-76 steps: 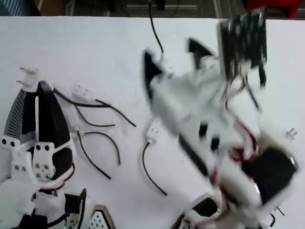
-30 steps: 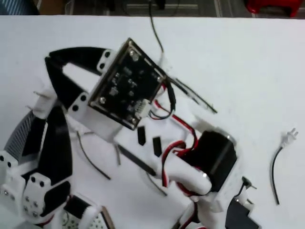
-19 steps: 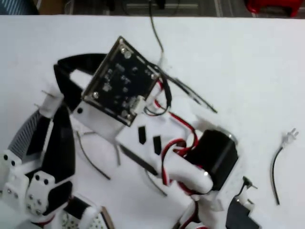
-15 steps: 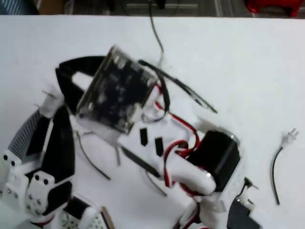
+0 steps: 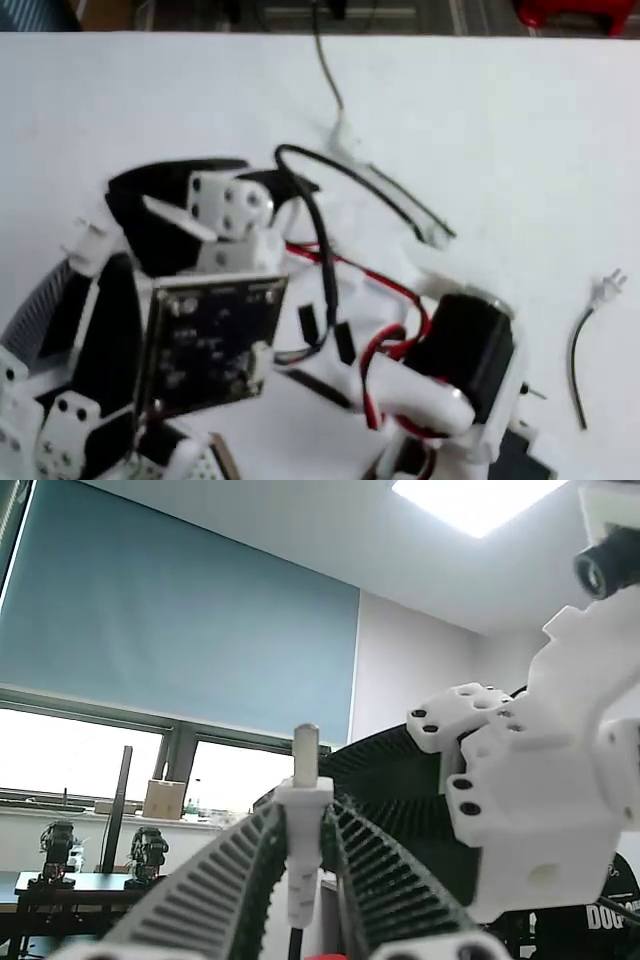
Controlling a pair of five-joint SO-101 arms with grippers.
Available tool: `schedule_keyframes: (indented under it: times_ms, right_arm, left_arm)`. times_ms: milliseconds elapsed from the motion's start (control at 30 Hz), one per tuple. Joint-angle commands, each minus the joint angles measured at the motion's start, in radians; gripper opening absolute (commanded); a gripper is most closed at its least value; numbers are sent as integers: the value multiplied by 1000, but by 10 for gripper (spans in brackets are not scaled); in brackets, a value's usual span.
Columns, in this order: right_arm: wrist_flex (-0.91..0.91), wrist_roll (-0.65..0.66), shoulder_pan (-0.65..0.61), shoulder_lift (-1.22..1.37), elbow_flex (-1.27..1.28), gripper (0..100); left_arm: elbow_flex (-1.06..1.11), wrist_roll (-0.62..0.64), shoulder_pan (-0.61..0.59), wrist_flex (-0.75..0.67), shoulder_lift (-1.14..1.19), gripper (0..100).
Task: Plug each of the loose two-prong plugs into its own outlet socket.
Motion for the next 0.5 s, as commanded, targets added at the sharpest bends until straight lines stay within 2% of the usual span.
schedule_keyframes:
  times_ms: [0, 167, 300, 467]
  right_arm:
    - [7, 21, -101, 30, -12, 19]
    - [10, 21, -94, 31, -11, 19]
    - [8, 25, -99, 33, -11, 19]
    - [10, 97, -127, 33, -9, 19]
  left_arm:
    - [31, -9, 5, 15, 7, 24]
    - [40, -106, 12, 23, 7, 24]
    - [44, -109, 13, 28, 7, 24]
    - [46, -110, 13, 57, 8, 24]
